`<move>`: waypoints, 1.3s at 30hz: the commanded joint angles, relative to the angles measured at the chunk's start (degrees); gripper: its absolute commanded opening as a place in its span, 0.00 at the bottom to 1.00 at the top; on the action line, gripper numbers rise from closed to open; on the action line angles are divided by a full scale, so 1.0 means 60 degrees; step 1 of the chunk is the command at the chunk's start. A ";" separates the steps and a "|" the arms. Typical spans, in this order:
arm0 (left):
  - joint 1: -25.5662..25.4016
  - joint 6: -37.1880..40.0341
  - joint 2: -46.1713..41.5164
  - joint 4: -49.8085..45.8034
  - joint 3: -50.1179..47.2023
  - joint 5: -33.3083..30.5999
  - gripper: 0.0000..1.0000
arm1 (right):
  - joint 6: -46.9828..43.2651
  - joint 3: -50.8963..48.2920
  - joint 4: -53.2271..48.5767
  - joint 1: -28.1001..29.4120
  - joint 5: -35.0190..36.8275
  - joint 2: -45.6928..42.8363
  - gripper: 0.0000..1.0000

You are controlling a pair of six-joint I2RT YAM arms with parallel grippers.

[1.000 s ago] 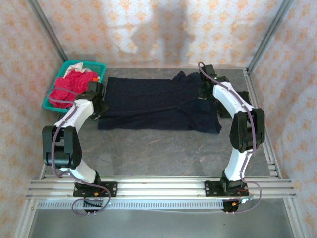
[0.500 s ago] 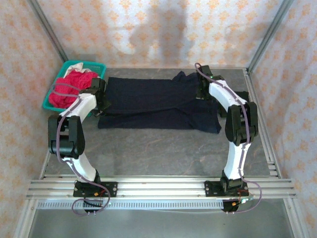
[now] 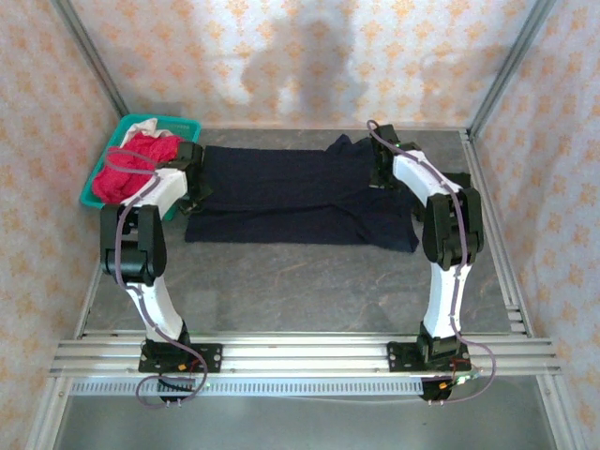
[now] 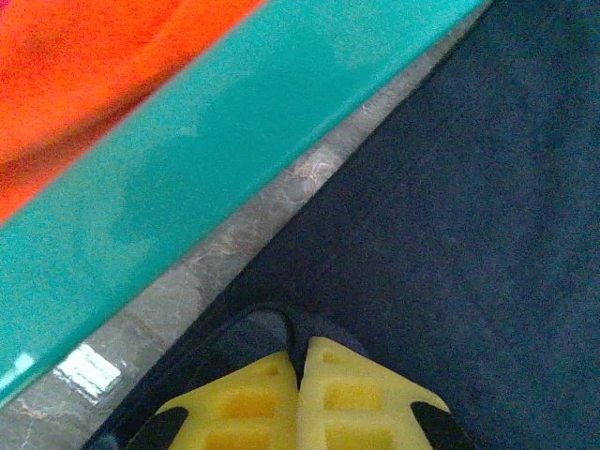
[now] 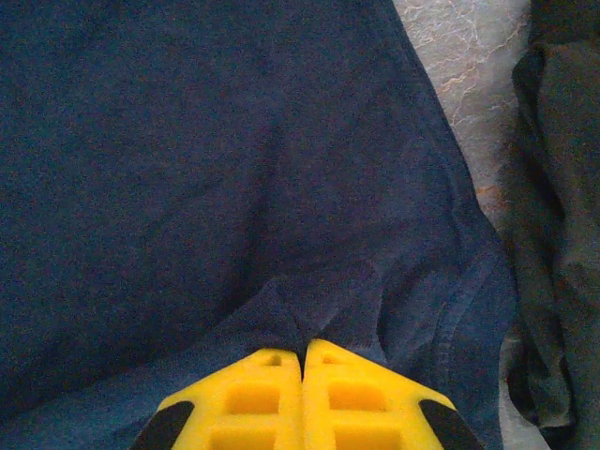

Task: Fold and stack the t-shirts

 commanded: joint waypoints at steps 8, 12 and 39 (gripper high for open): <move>-0.0062 0.0137 0.0637 0.0024 0.0876 -0.0387 0.00 | 0.0281 0.0552 -0.0038 -0.0251 0.0059 0.0326 0.00; -0.0062 0.0148 0.0629 -0.0102 0.1169 -0.0409 0.00 | 0.0331 0.0523 -0.0011 -0.0293 0.0124 0.0213 0.00; -0.0031 0.0278 0.0433 0.0023 0.1136 -0.0525 0.80 | 0.0332 0.1433 0.0135 -0.0429 -0.0468 0.0833 0.00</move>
